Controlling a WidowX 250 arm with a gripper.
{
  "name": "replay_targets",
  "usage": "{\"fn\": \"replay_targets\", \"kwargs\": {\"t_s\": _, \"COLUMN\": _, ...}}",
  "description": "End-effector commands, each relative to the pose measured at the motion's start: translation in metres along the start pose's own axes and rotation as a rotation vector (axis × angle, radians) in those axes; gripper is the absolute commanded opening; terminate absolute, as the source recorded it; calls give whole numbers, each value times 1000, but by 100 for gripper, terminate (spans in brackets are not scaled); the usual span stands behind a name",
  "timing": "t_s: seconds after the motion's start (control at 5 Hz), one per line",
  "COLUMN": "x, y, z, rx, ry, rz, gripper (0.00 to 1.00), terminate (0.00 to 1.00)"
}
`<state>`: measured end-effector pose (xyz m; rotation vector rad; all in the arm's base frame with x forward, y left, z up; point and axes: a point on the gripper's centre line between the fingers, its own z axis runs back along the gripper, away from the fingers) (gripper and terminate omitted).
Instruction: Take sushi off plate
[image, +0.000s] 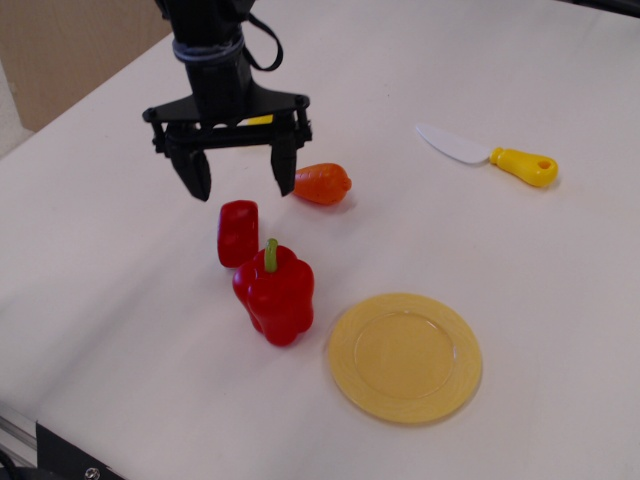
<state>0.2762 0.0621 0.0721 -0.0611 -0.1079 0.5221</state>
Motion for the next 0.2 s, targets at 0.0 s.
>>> {"fn": "replay_targets", "kwargs": {"t_s": 0.0, "x": 2, "y": 1, "z": 17, "rx": -15, "ry": -60, "rz": -10, "gripper": 100, "terminate": 100}}
